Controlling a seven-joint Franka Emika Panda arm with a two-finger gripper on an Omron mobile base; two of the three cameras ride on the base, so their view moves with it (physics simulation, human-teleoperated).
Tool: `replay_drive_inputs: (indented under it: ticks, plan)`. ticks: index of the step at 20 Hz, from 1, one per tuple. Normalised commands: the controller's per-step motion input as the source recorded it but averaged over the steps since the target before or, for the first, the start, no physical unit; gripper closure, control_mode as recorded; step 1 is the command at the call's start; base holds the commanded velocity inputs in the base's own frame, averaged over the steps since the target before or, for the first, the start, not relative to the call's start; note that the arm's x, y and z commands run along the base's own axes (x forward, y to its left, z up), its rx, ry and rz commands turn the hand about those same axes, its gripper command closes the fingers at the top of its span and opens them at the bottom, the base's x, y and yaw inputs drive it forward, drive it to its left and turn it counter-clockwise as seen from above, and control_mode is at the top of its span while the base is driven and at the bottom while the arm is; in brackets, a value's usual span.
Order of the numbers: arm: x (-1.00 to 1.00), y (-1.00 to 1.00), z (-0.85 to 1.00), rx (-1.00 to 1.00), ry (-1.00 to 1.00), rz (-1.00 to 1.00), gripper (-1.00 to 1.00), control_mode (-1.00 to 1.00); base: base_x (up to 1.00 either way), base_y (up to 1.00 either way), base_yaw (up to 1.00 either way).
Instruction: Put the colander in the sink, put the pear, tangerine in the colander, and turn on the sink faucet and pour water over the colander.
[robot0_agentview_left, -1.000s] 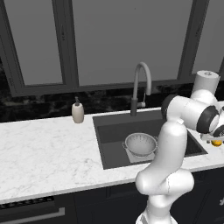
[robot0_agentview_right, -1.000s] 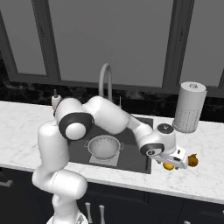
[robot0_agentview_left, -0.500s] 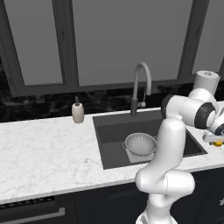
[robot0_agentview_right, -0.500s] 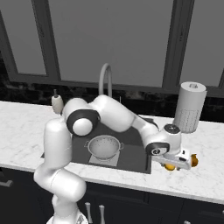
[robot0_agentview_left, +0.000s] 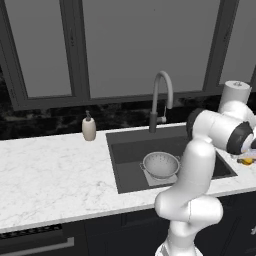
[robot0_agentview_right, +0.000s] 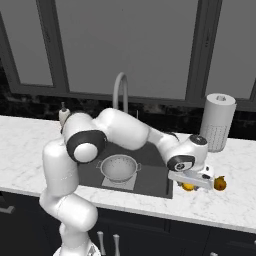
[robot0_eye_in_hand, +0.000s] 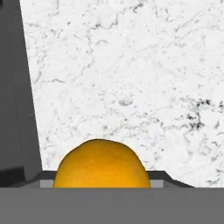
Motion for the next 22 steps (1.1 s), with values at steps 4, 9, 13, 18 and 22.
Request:
replay_drive_inputs:
  ticks: [4, 9, 13, 18, 22]
  plan:
    - [-0.14, 1.0, 0.79, 0.19, 0.0, 0.08, 1.0, -1.0, 0.0, 0.0, 0.0]
    - [-0.03, 1.0, 0.68, 0.2, -0.01, 0.06, 1.0, -1.0, 0.0, 0.0, 0.0]
    - [0.0, 1.0, 0.24, 0.18, -0.03, 0.04, 1.0, -1.0, 0.0, 0.0, 0.0]
    - [0.13, 0.8, -0.1, 0.16, -0.05, 0.01, 1.0, -1.0, 0.0, 0.0, 0.0]
    - [0.36, 0.57, -0.33, 0.12, -0.04, 0.0, 1.0, -1.0, 0.0, 0.0, 0.0]
